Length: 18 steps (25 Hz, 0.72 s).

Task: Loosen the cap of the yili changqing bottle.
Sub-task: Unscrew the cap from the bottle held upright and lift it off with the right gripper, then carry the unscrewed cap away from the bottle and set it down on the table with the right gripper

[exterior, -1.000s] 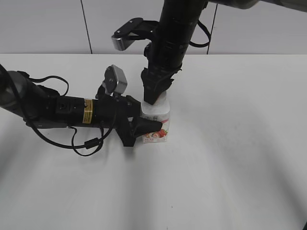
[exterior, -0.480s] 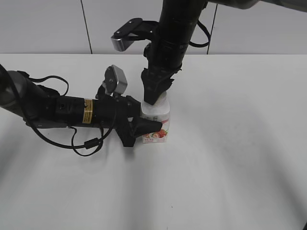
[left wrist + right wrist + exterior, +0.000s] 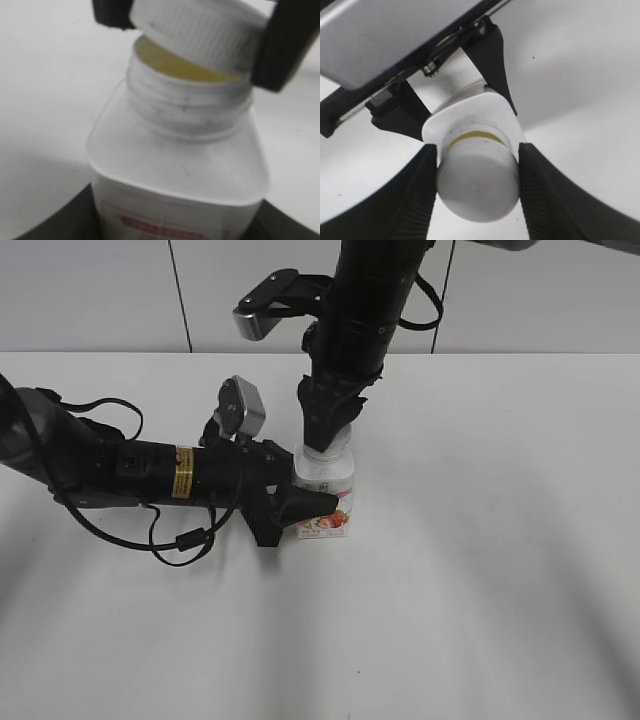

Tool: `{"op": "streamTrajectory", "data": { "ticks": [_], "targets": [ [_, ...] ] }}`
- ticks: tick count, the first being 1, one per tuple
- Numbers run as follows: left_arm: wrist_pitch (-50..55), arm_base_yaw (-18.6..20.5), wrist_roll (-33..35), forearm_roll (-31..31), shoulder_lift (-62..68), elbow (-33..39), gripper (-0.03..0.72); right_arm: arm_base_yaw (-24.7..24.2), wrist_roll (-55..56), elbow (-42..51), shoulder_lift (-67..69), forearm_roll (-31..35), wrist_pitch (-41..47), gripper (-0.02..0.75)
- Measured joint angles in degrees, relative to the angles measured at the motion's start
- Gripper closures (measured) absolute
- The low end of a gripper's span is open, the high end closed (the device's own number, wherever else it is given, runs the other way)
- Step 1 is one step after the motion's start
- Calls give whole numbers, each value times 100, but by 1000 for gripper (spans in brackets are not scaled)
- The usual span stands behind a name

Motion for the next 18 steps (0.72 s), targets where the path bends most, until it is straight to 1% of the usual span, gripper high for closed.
{"op": "streamTrajectory", "data": {
  "ticks": [4, 10, 12, 16, 18],
  "targets": [
    [0, 0, -1, 33, 0, 0, 312, 0, 52, 0, -138, -287, 0, 346],
    [-5, 0, -1, 40, 0, 0, 312, 0, 379, 0, -389, -314, 0, 349],
    [-5, 0, -1, 40, 0, 0, 312, 0, 701, 0, -450, -398, 0, 349],
    [-5, 0, -1, 40, 0, 0, 312, -13, 1736, 0, -505, -995, 0, 349],
    [-5, 0, -1, 40, 0, 0, 312, -87, 2194, 0, -508, -1123, 0, 349]
  ]
}}
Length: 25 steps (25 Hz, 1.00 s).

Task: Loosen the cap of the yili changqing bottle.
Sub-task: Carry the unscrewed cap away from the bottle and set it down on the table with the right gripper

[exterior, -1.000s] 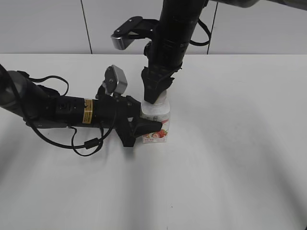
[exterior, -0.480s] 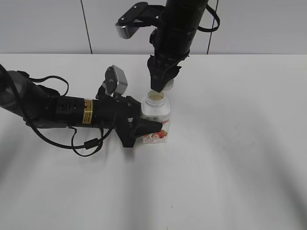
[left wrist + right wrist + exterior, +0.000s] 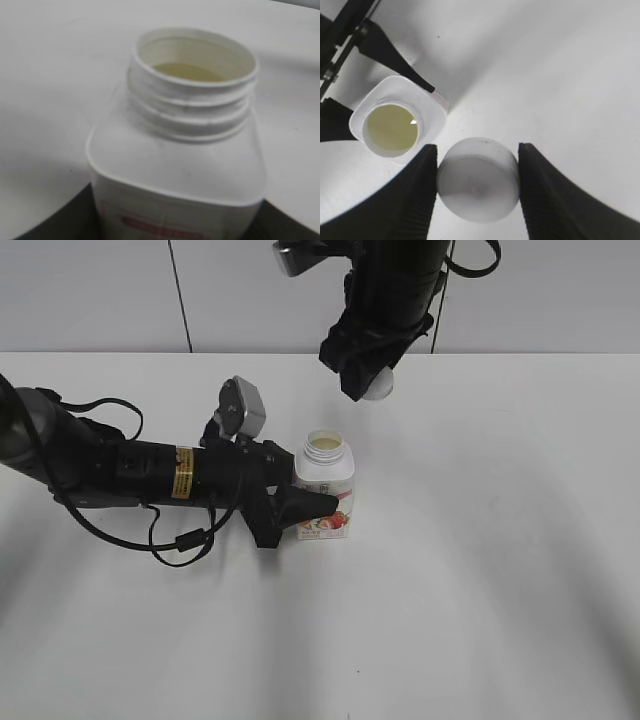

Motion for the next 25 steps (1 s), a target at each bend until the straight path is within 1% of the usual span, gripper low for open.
{"op": "streamTrajectory", "data": {
  "ticks": [3, 6, 8, 10, 17, 22, 25],
  "targets": [
    [0, 0, 0, 6, 0, 0, 312, -264, 687, 7, 0, 56, -5, 349],
    [0, 0, 0, 13, 0, 0, 312, -742, 1025, 253, -71, 369, -25, 351],
    [0, 0, 0, 13, 0, 0, 312, -1057, 1108, 642, -191, 654, -115, 351],
    [0, 0, 0, 19, 0, 0, 312, -1366, 1213, 1079, -337, 762, -423, 351],
    [0, 0, 0, 8, 0, 0, 312, -2164, 1324, 2558, -768, 856, -1081, 351],
    [55, -5, 0, -80, 0, 0, 312, -2710, 1343, 3425, -1020, 856, -1811, 351],
    [73, -10, 0, -105, 0, 0, 312, -2950, 1362, 3853, -1022, 869, -2351, 351]
  ]
}}
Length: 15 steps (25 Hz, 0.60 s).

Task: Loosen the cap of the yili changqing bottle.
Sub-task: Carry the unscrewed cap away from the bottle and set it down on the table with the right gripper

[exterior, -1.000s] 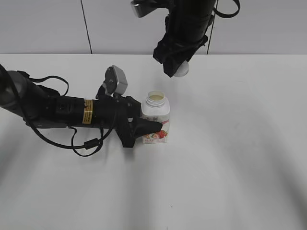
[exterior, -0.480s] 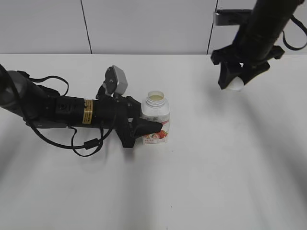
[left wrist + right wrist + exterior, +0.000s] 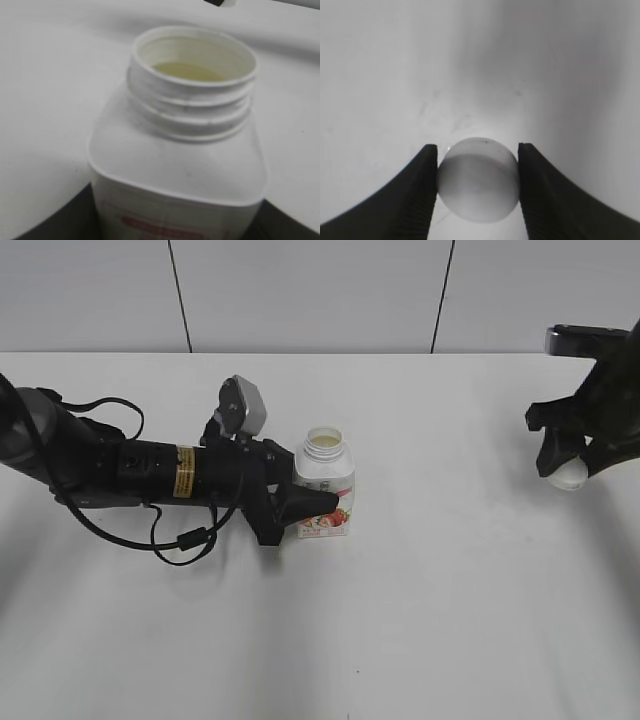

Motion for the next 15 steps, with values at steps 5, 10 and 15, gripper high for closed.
{"op": "streamTrajectory", "data": {
  "ticks": [5, 10, 15],
  "targets": [
    [6, 0, 0, -10, 0, 0, 312, -278, 26, 432, 57, 173, -518, 351],
    [6, 0, 0, -10, 0, 0, 312, -333, 31, 456, 435, 254, -661, 351],
    [6, 0, 0, -16, 0, 0, 312, -333, 31, 462, 599, 298, -787, 351]
  ]
}}
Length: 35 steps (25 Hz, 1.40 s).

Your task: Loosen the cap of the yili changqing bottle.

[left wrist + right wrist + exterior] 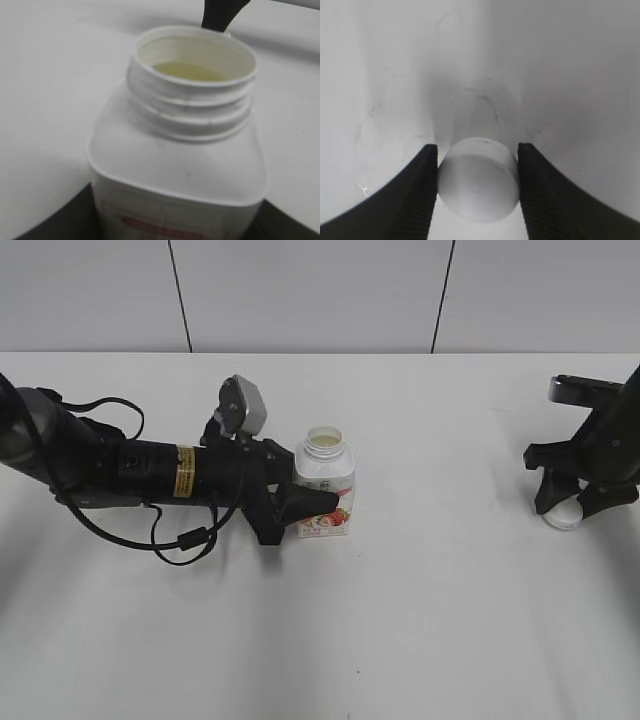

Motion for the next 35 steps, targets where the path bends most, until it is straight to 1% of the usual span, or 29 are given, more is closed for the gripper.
{"op": "streamTrajectory", "data": {
  "ticks": [14, 16, 19, 21, 24, 30, 35],
  "targets": [
    [6, 0, 0, -5, 0, 0, 312, 0, 0, 0, 106, 5, 13, 351],
    [6, 0, 0, -5, 0, 0, 312, 0, 0, 0, 106, 5, 25, 322],
    [6, 0, 0, -10, 0, 0, 312, 0, 0, 0, 100, 53, 65, 221],
    [6, 0, 0, -10, 0, 0, 312, 0, 6, -54, 88, 93, 222, 188],
    [6, 0, 0, -10, 0, 0, 312, 0, 11, -229, 15, 105, 558, 174],
    [16, 0, 0, -10, 0, 0, 312, 0, 11, -641, -465, 179, 1161, 171],
    [23, 0, 0, -10, 0, 0, 312, 0, 11, -768, -742, 196, 1353, 171]
  ]
}}
